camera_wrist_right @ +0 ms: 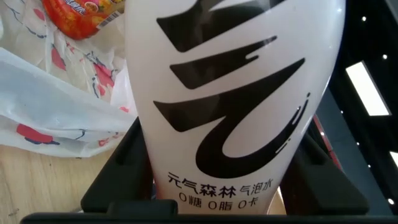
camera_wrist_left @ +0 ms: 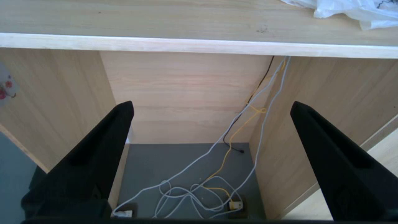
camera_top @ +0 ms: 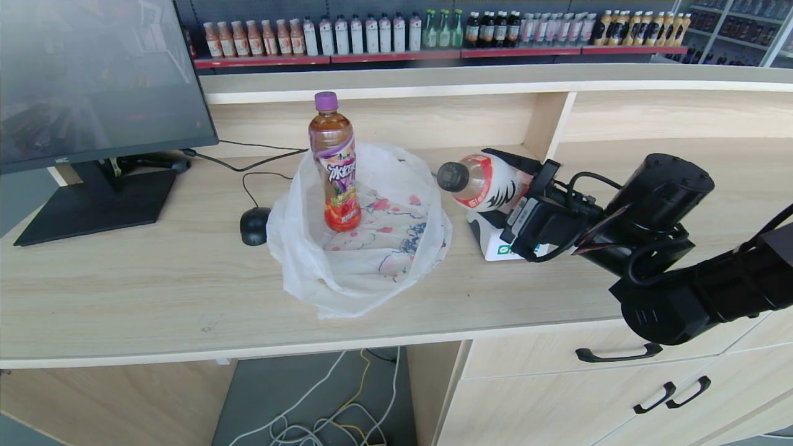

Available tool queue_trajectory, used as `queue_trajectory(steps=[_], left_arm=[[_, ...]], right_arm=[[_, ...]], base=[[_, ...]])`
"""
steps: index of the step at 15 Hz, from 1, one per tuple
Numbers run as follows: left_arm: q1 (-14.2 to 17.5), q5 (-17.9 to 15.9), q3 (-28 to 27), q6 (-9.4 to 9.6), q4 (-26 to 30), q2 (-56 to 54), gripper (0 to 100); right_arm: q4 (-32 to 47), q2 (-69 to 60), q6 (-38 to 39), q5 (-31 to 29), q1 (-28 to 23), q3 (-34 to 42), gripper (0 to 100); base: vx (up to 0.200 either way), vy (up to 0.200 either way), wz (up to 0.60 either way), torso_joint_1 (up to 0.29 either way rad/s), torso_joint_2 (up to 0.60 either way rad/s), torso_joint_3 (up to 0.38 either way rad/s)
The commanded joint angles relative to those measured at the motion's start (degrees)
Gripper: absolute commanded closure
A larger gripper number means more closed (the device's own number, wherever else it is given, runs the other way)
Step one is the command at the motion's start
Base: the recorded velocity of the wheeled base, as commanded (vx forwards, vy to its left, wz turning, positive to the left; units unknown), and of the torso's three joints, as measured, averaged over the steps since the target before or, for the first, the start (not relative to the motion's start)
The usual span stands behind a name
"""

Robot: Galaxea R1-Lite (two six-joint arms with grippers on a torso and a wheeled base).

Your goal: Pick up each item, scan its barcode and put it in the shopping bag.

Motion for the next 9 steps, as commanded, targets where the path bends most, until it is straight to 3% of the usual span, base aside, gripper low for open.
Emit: queue_trajectory(steps=[1, 9], left_arm=[[0.00, 0.00, 0.00, 0.02, -0.01, -0.02, 0], [0.00, 0.00, 0.00, 0.02, -0.01, -0.02, 0]], right_arm=[[-0.08, 0.04, 0.02, 0.01, -0.05, -0.03, 100], [-0.08, 0.04, -0.24, 0.01, -0.23, 0.50, 100]], base=[[0.000, 0.000, 0.00, 0.000, 0.00, 0.000], [0.000, 0.000, 0.00, 0.000, 0.00, 0.000]])
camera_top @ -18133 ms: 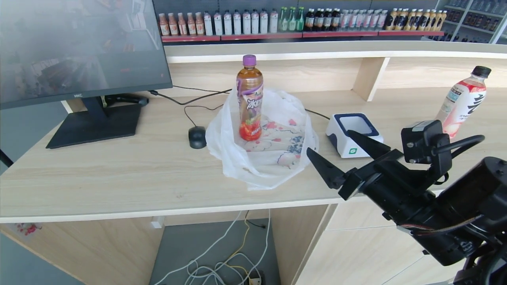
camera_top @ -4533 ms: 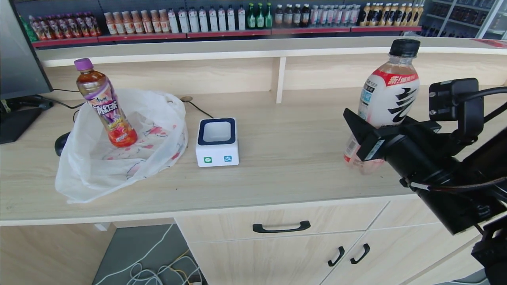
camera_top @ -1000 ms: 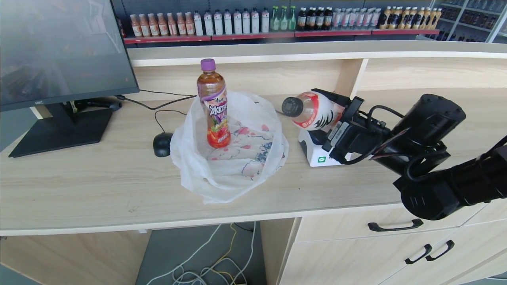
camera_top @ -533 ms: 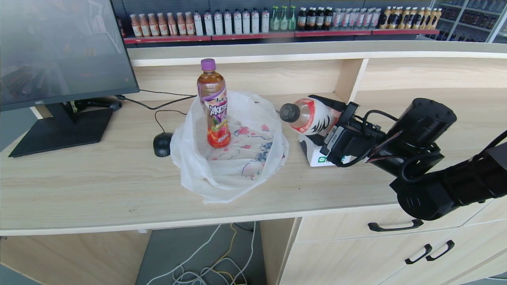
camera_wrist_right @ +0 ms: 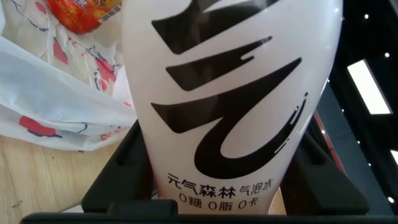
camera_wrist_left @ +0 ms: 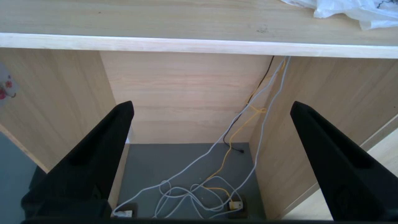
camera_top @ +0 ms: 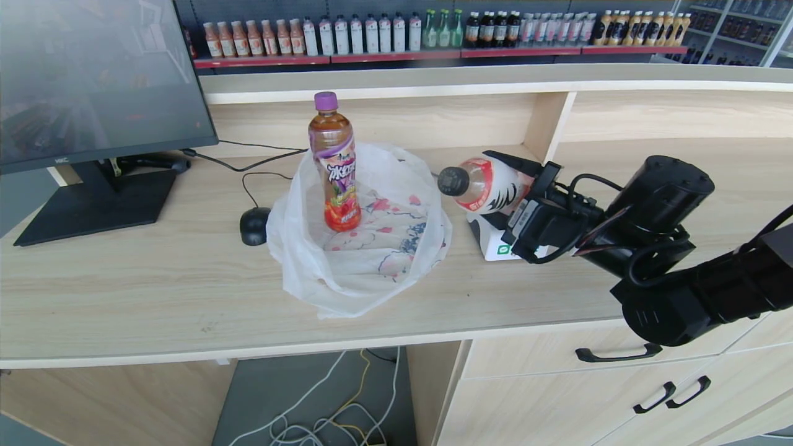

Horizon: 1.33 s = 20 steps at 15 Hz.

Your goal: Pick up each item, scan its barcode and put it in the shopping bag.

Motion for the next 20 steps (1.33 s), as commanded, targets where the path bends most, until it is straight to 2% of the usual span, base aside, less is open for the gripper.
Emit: queue_trajectory(steps=[1, 20], left_arm=[[0.00, 0.00, 0.00, -0.01, -0.01, -0.02, 0], [0.00, 0.00, 0.00, -0.01, -0.01, -0.02, 0]], right_arm=[[0.03, -0.13, -0.02, 0.01, 0.04, 0.04, 100], [0.65, -0.66, 1.38, -0.43, 1.27, -1.02, 100]], base=[[0.000, 0.000, 0.00, 0.000, 0.00, 0.000], [0.000, 0.000, 0.00, 0.000, 0.00, 0.000]])
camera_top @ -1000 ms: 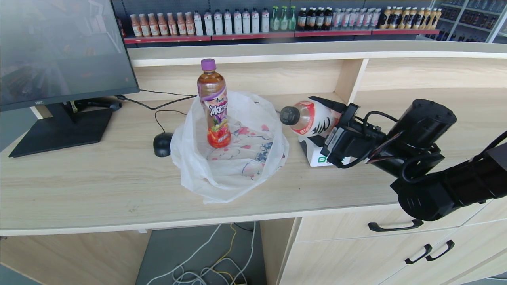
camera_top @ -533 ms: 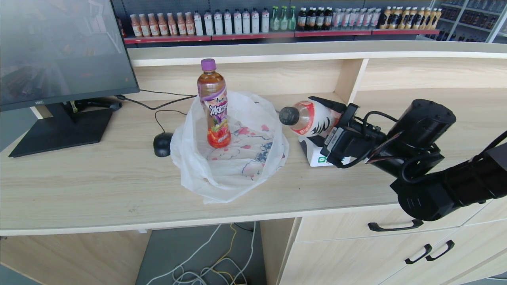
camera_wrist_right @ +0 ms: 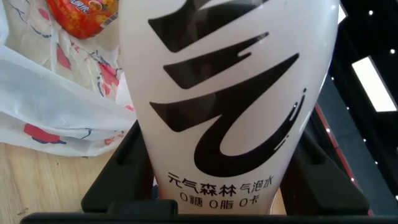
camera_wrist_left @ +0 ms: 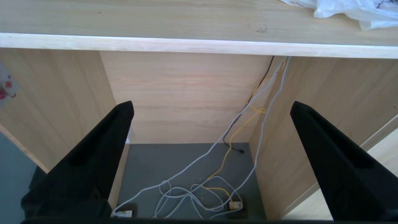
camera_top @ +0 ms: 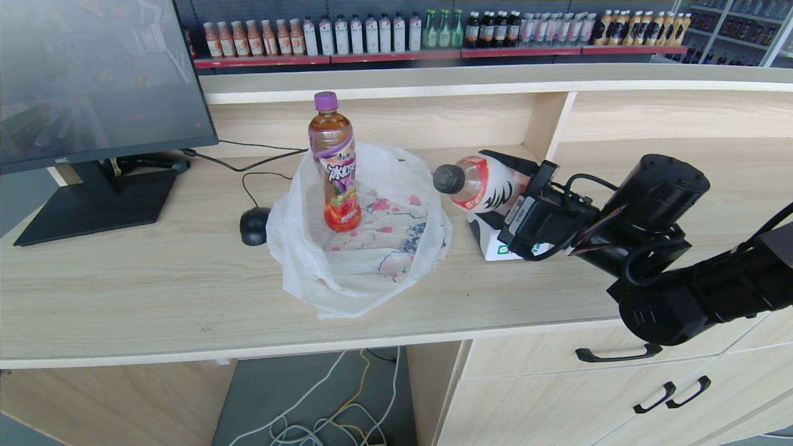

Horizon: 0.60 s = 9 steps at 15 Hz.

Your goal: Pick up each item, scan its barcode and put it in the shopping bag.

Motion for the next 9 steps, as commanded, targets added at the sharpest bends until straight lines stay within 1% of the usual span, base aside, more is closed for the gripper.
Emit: queue_trajectory(steps=[1, 4, 6, 7, 9], left_arm=[[0.00, 0.00, 0.00, -0.01, -0.01, 0.06, 0], [0.00, 0.00, 0.00, -0.01, -0.01, 0.06, 0], [0.00, 0.00, 0.00, -0.01, -0.01, 0.06, 0], [0.00, 0.00, 0.00, -0.01, -0.01, 0.06, 0], [0.00, 0.00, 0.00, -0.01, -0.01, 0.06, 0]], right_arm=[[0.51, -1.10, 0.16, -0.19, 0.35, -0.66, 100], [5.25, -2.68, 0.60, -0.72, 0.35, -4.79, 100], [5.52, -3.83, 4.99, -5.46, 0.43, -5.76, 100], [5.25, -4.62, 9.30, -10.12, 0.70, -8.22, 100], [6.57, -5.76, 11.32, -11.44, 0.79, -12.53, 100]], base=[[0.000, 0.000, 0.00, 0.000, 0.00, 0.000], [0.000, 0.000, 0.00, 0.000, 0.00, 0.000], [0.000, 0.000, 0.00, 0.000, 0.00, 0.000], [0.000, 0.000, 0.00, 0.000, 0.00, 0.000], [0.000, 0.000, 0.00, 0.000, 0.00, 0.000]])
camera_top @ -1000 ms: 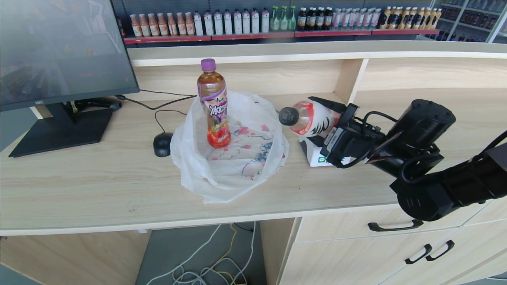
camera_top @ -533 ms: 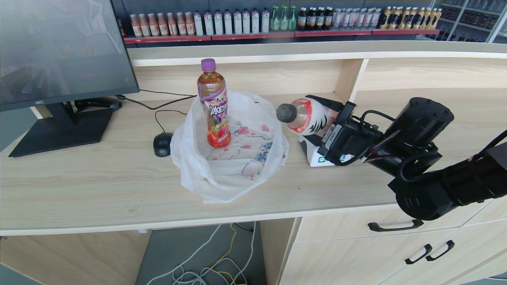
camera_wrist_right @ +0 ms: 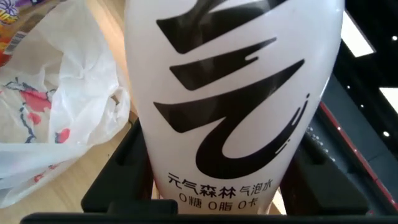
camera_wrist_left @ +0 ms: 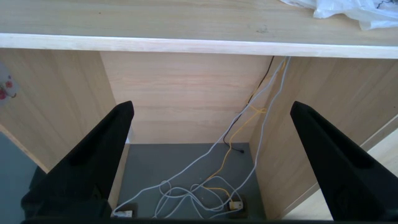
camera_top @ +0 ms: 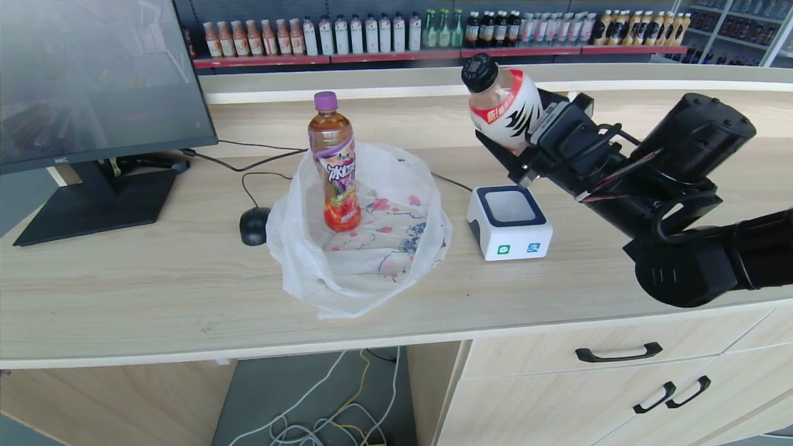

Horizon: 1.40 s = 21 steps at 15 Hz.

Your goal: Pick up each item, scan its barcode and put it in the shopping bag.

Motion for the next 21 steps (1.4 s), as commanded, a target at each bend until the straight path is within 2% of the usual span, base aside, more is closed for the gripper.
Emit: queue_trajectory(steps=[1, 4, 5, 9, 15, 18, 21], left_arm=[[0.00, 0.00, 0.00, -0.01, -0.01, -0.02, 0], [0.00, 0.00, 0.00, -0.01, -0.01, -0.02, 0], [0.00, 0.00, 0.00, -0.01, -0.01, -0.02, 0], [0.00, 0.00, 0.00, -0.01, -0.01, -0.02, 0], [0.00, 0.00, 0.00, -0.01, -0.01, -0.02, 0], [0.00, 0.00, 0.00, 0.25, -0.01, 0.06, 0], [0.00, 0.00, 0.00, 0.25, -0.01, -0.02, 0]], right_arm=[[0.84, -2.26, 1.51, -1.24, 0.14, -2.59, 100], [-2.59, -3.05, 17.68, -12.84, 1.99, -1.62, 100], [-2.94, -3.05, 21.55, -14.16, 2.25, -0.92, 100], [-2.67, -6.39, 30.78, -14.51, 2.07, 3.47, 100], [-2.94, -12.02, 40.71, -16.18, 1.72, 14.37, 100], [-9.18, -11.58, 45.10, -16.35, 1.11, 18.06, 100], [-15.86, -11.49, 45.54, -16.26, 1.02, 24.65, 100]], base=[[0.000, 0.000, 0.00, 0.000, 0.00, 0.000], [0.000, 0.000, 0.00, 0.000, 0.00, 0.000], [0.000, 0.000, 0.00, 0.000, 0.00, 0.000], [0.000, 0.000, 0.00, 0.000, 0.00, 0.000], [0.000, 0.000, 0.00, 0.000, 0.00, 0.000], [0.000, 0.000, 0.00, 0.000, 0.00, 0.000], [0.000, 0.000, 0.00, 0.000, 0.00, 0.000]])
